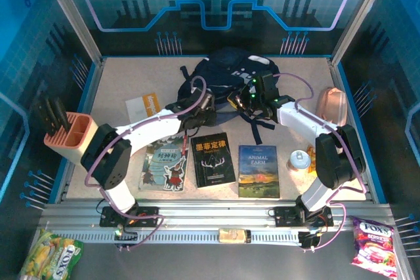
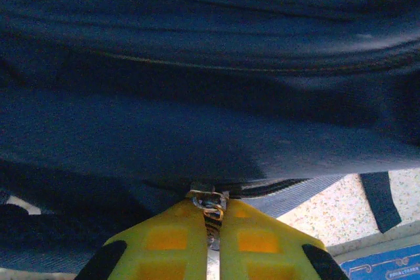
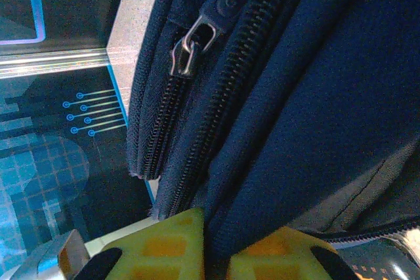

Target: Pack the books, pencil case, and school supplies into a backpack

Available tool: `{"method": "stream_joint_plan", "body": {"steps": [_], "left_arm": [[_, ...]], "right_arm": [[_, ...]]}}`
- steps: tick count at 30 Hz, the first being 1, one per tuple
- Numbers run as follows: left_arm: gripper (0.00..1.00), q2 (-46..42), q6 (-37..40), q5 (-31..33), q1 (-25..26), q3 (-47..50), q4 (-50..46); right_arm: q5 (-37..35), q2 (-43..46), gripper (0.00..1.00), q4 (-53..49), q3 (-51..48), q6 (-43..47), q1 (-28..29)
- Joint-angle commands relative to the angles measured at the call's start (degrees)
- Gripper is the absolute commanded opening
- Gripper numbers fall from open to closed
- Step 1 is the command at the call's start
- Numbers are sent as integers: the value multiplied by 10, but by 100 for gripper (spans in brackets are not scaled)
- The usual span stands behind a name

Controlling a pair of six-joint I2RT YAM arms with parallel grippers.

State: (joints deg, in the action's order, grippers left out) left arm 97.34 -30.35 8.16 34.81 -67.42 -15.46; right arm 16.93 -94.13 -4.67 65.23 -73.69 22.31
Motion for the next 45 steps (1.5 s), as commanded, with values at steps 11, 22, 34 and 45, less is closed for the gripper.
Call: {"method": "stream_joint_plan", "body": {"steps": [11,22,34,45], "left_arm": [[24,25,34,-28,-27,-22,-46],[5,17,60,-12,-29,-24,-57],[0,-37,143,-33,-96,31,-29],[0,2,184,-173,-115,-14,-47]], "right_arm": [[-11,30,14,29,2,5,-6],[-17,31,14,25,2,7,-8],[-35,42,14,12,-28,43,-62],[-38,29,23,-22,-35,87,-97]]}}
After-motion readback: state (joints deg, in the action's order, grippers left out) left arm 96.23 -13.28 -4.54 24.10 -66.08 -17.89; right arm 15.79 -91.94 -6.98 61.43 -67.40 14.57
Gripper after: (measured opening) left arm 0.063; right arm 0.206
